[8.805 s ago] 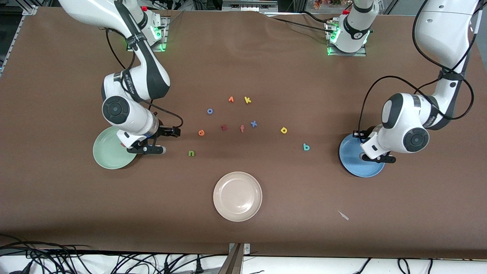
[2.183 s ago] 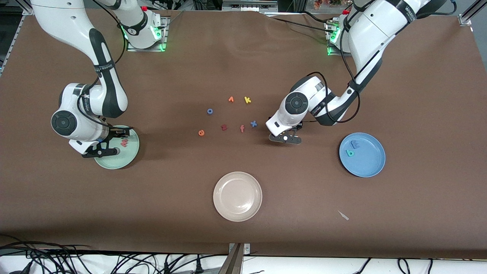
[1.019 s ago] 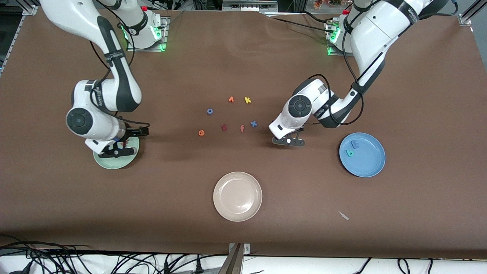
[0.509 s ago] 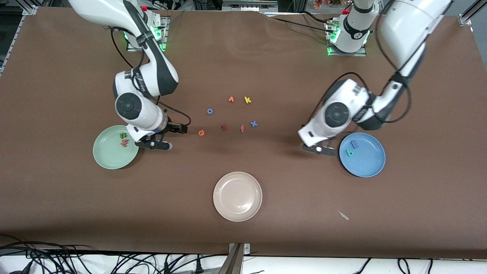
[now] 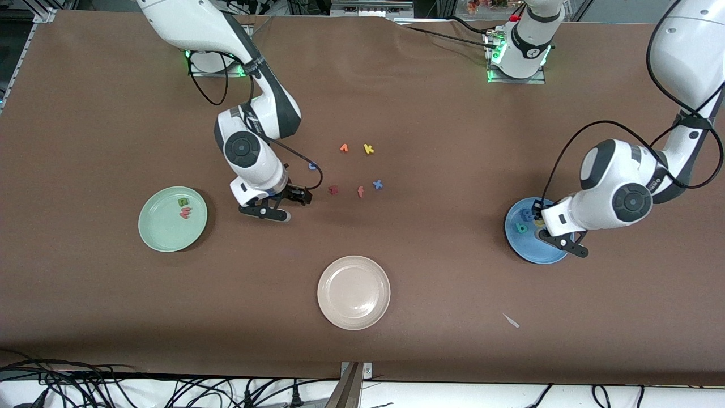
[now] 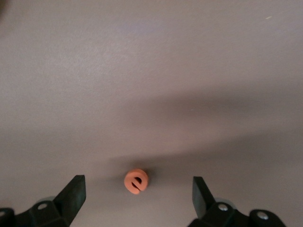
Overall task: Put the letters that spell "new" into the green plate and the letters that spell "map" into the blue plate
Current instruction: 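Place the yellow letter on the blue plate while the right grasps orange e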
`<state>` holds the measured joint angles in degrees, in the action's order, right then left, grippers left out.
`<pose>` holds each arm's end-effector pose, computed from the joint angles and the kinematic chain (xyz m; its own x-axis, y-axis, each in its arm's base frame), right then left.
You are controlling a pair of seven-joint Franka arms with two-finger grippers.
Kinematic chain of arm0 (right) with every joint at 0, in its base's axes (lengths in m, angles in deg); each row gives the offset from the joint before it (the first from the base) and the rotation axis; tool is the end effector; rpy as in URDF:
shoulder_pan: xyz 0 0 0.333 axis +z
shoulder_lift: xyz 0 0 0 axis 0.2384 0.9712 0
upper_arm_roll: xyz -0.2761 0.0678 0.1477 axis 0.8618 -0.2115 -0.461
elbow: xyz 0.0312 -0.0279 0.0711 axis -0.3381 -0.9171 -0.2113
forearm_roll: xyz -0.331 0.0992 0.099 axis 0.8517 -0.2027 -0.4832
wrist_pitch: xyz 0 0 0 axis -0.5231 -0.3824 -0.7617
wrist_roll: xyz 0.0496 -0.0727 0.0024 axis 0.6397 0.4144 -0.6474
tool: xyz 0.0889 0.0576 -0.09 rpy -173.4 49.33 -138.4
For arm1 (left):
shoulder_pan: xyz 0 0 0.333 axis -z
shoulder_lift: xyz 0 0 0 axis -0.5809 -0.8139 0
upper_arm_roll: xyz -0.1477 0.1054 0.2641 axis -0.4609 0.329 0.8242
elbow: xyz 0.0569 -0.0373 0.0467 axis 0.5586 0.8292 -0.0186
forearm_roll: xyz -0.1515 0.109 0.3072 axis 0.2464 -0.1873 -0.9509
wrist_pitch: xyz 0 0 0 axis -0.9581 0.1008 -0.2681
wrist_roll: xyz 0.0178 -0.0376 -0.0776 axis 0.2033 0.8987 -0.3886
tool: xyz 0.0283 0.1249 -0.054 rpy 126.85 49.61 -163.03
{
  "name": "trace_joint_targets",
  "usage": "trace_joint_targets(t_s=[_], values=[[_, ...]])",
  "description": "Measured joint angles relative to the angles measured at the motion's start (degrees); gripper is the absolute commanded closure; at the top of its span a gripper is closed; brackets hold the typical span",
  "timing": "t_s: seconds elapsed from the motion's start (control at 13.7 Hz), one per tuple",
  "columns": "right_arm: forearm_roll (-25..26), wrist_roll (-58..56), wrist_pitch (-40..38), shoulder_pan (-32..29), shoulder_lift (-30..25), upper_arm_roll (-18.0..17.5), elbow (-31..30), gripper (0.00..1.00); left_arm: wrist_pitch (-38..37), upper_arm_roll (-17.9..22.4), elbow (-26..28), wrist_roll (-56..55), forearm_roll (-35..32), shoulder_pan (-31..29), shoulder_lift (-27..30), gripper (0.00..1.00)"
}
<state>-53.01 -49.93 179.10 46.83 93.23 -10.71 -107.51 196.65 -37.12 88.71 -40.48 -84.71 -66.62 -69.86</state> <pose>0.5284 0.3092 0.2146 0.9811 -0.1919 -0.0263 -0.1929 -0.9805 -0.0384 0.5921 0.0012 0.2228 0.8895 -0.4226 -0.1736 -0.4099 -0.9061 0.1051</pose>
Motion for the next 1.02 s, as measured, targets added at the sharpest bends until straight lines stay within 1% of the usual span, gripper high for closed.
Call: trace_joint_targets(t_s=[0.07, 0.22, 0.36, 0.51, 0.58, 0.8, 1.02], values=[[0.00, 0.74, 0.98, 0.43, 0.79, 0.00, 0.00, 0.03, 0.78, 0.00, -0.04, 1.04, 0.00, -0.49, -0.99, 0.00], [0.00, 1.32, 1.59, 0.89, 1.65, 0.00, -0.01, 0.05, 1.29, -0.37, -0.80, 2.37, 0.00, -0.48, -1.38, 0.00], [0.00, 1.32, 1.72, 1.21, 2.15, 0.00, -0.05, 0.09, -0.48, -1.42, -3.67, 3.12, 0.00, -0.22, -0.73, 0.00], [0.00, 1.33, 2.06, 1.57, 2.72, 0.00, -0.22, 0.20, -6.22, -3.85, -8.18, 3.21, 0.00, -0.19, 0.43, 0.00], [0.00, 1.34, 2.30, 1.65, 2.99, -0.01, -0.38, 0.24, -9.66, -5.44, -10.40, 2.96, 0.00, -0.13, 1.08, 0.00], [0.00, 1.34, 2.65, 1.67, 3.38, 0.00, -0.52, 0.35, -19.04, -9.44, -14.75, -0.01, 0.01, 0.28, 3.96, 0.00], [0.00, 1.33, 2.68, 1.69, 3.39, 0.00, -0.53, 0.45, -27.87, -16.28, -19.39, -5.34, 0.01, 0.48, 6.63, 0.00]])
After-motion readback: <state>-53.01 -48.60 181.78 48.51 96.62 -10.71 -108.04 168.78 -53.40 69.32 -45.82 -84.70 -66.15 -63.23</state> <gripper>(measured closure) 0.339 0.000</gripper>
